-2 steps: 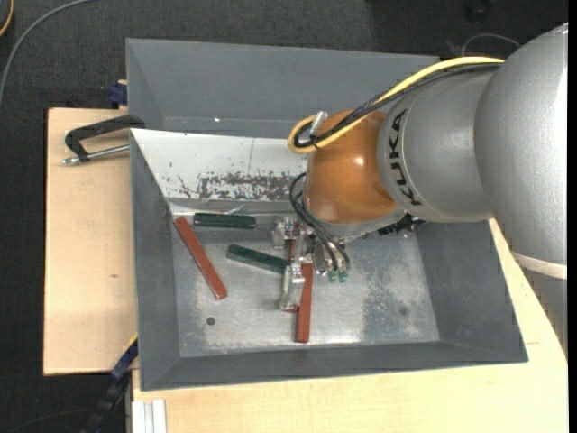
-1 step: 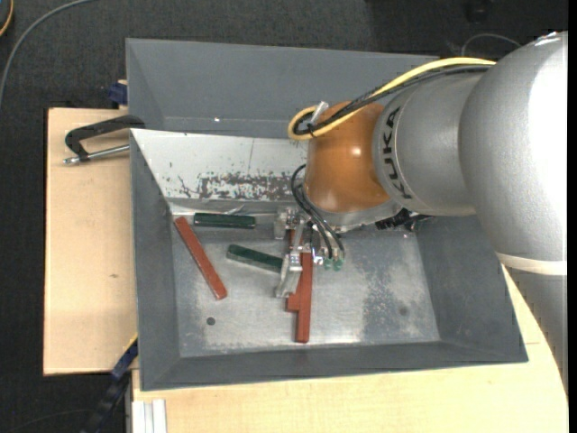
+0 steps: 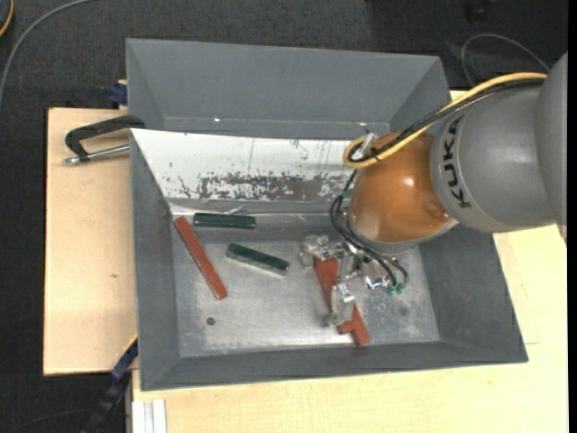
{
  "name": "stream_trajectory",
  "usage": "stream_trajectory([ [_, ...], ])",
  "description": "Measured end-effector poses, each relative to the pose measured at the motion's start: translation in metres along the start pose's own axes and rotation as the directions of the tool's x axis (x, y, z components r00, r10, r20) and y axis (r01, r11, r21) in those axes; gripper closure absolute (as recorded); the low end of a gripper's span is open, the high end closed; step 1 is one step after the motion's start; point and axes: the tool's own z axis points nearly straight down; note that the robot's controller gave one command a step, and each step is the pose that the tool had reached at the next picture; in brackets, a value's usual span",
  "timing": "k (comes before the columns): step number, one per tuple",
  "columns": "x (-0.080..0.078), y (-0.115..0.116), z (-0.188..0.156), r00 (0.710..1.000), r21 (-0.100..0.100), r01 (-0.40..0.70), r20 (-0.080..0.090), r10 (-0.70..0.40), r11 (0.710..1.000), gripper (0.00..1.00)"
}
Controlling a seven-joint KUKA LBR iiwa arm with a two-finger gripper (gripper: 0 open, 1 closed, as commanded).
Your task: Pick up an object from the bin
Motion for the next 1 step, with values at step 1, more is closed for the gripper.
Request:
stream_trajectory([
  [1, -0.0703, 0.0982, -0.0029, 0.999, -0.007, -0.033, 0.011, 0.033, 0.999, 0.0],
])
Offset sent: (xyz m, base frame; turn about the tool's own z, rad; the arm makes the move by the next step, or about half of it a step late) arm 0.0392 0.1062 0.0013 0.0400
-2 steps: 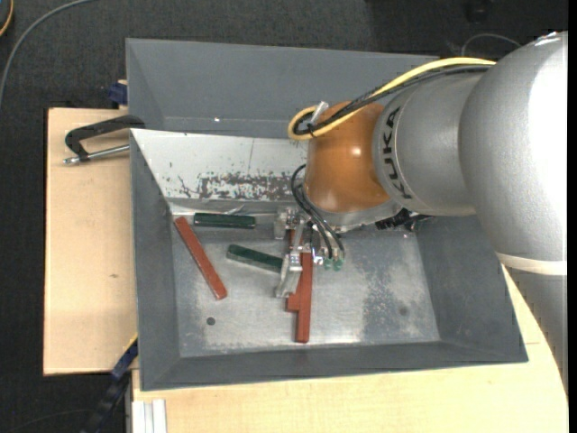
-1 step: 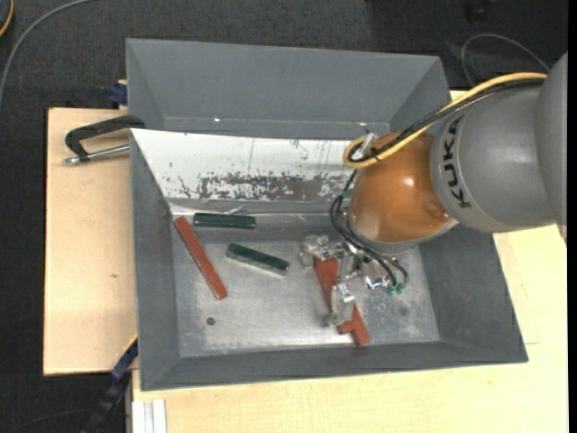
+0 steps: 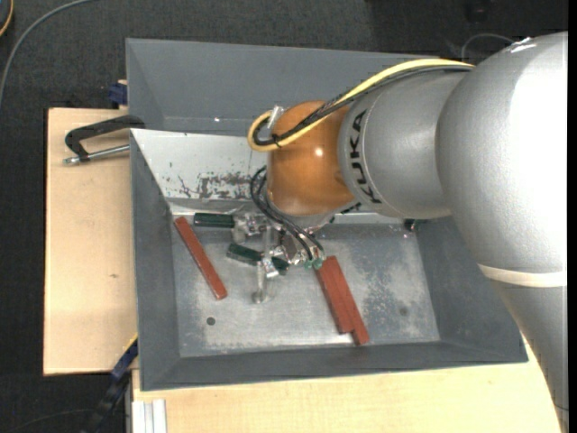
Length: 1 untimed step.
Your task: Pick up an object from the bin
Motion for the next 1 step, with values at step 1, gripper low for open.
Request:
stream_trajectory([
  [1, 0.0022, -0.0057, 0.001, 1.0, 0.004, -0.007, -0.005, 0.007, 1.0, 1.0],
])
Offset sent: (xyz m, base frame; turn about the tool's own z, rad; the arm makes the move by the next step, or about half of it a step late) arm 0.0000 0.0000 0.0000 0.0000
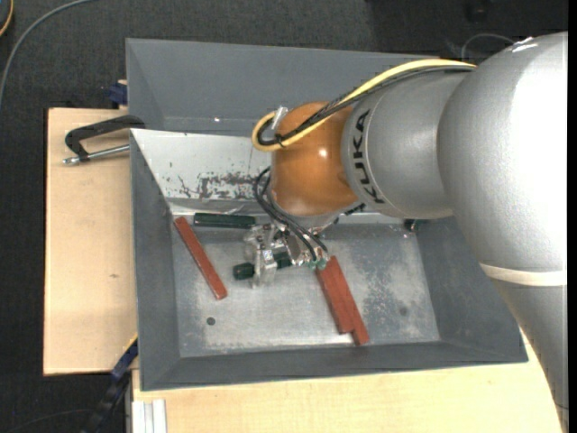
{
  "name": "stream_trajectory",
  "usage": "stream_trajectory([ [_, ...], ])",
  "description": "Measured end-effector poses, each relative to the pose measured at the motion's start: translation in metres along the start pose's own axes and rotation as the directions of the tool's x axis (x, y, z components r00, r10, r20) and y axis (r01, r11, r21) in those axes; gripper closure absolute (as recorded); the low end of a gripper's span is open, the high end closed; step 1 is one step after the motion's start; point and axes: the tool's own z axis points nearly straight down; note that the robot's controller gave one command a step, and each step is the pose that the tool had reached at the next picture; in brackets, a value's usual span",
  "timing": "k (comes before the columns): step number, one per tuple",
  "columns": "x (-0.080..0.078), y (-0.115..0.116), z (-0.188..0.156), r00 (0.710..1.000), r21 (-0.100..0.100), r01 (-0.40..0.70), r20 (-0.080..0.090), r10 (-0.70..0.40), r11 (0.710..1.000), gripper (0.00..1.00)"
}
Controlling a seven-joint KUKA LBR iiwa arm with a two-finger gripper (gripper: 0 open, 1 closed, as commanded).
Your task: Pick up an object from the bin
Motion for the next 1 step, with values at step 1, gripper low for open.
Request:
stream_trajectory([
  [1, 0.0106, 0.0194, -0.1635, 0.995, 0.001, 0.102, 0.005, -0.102, 0.995, 1.0],
])
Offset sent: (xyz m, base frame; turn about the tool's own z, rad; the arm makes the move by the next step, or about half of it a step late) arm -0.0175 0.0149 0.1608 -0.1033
